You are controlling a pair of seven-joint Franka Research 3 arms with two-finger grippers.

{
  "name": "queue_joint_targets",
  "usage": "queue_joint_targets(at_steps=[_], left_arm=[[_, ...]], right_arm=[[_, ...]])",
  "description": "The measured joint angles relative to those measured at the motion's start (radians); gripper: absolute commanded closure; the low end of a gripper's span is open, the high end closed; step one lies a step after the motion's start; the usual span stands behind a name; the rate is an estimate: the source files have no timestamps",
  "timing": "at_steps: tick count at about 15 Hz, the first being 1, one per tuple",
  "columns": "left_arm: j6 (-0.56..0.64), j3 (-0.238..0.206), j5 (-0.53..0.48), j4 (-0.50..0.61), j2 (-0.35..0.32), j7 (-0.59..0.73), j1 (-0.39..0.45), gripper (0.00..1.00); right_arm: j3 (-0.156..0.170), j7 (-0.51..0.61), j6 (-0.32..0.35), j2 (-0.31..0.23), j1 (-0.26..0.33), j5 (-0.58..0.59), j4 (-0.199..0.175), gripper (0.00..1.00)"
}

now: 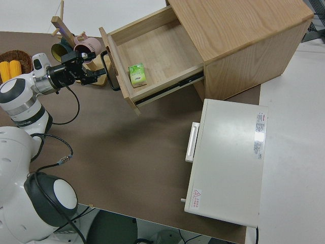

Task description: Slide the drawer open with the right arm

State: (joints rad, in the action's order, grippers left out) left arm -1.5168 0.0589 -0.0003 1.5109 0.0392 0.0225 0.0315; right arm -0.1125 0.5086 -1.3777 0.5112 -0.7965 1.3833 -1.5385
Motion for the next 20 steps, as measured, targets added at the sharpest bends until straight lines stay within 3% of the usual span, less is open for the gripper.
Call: queue_joint_targets(at_steps=[6,9,17,20], left_arm=[[0.0,0.0,0.0,0.0,0.0,0.0,0.0,0.01],[0.0,0.0,0.0,0.0,0.0,0.0,0.0,0.01],[0.0,0.0,0.0,0.0,0.0,0.0,0.0,0.01],[0.0,0.0,0.0,0.0,0.0,0.0,0.0,0.01]], right_arm=[[0.0,0.098,0.0,0.0,-0.015,-0.075,0.004,0.015],[0.0,0.132,0.001,0.0,-0.026,-0.147,0.028,0.017],[-0.006,0.136,0.001,-0.005,-0.019,-0.392,0.205,0.019],[-0.012,0.133,0.001,-0.014,0.006,-0.484,0.249,0.021]])
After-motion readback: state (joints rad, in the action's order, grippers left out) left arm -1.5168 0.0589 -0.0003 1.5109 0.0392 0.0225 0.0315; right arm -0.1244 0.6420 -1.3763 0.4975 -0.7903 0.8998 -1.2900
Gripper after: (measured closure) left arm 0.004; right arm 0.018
